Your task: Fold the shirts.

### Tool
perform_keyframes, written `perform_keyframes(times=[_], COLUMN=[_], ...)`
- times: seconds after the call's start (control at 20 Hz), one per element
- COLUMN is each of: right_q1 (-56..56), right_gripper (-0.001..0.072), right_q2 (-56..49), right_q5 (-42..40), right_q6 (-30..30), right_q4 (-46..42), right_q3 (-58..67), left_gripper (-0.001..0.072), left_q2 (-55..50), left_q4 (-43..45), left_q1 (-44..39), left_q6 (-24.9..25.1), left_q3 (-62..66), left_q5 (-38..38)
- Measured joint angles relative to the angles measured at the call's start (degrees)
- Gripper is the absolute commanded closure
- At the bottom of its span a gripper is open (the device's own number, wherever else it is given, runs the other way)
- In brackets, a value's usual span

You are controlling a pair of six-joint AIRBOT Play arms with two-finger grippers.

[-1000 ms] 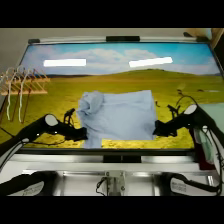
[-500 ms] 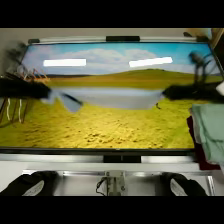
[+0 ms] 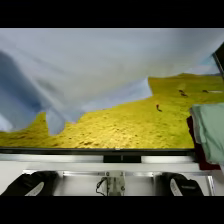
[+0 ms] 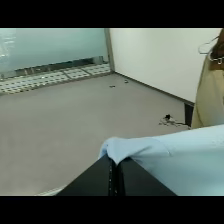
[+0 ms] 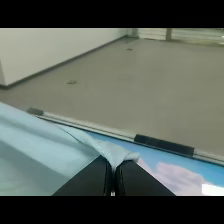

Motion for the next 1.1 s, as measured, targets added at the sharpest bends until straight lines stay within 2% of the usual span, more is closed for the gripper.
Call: perform_keyframes(times=[0.3,0.5,0.75,0.95,1.1], right_q1=[0.0,0.0,0.0,0.0,-0.1], right_gripper=[0.0645,0.0645,0.0645,0.0645,0.0645], right_q2=[-5.8,-15.0,-29.6,-37.4,-41.7], right_q5=[12.7,15.1,5.8,-5.3,-10.0], right_q6=[2.9,3.3,5.4,12.4,16.2], right_q4=[-9.7,-12.8,-16.1,-17.7,-18.3], right_q3=[-0.5,-7.5,-14.5,-15.7,-16.0], left_gripper=[0.0672,0.0672,0.0671,0.0670,0.0670], left_q2=[-0.3,-3.4,-12.7,-22.8,-30.8], left_q4=[9.3,12.2,13.4,12.9,7.7], left_q1=[-0.3,0.8,2.2,2.5,2.5], left_q6=[-0.9,-1.1,-4.0,-8.4,-12.4], left_q3=[-10.0,-22.3,-33.7,-36.0,-36.7], left_q5=[-2.3,-1.8,8.9,18.0,21.0])
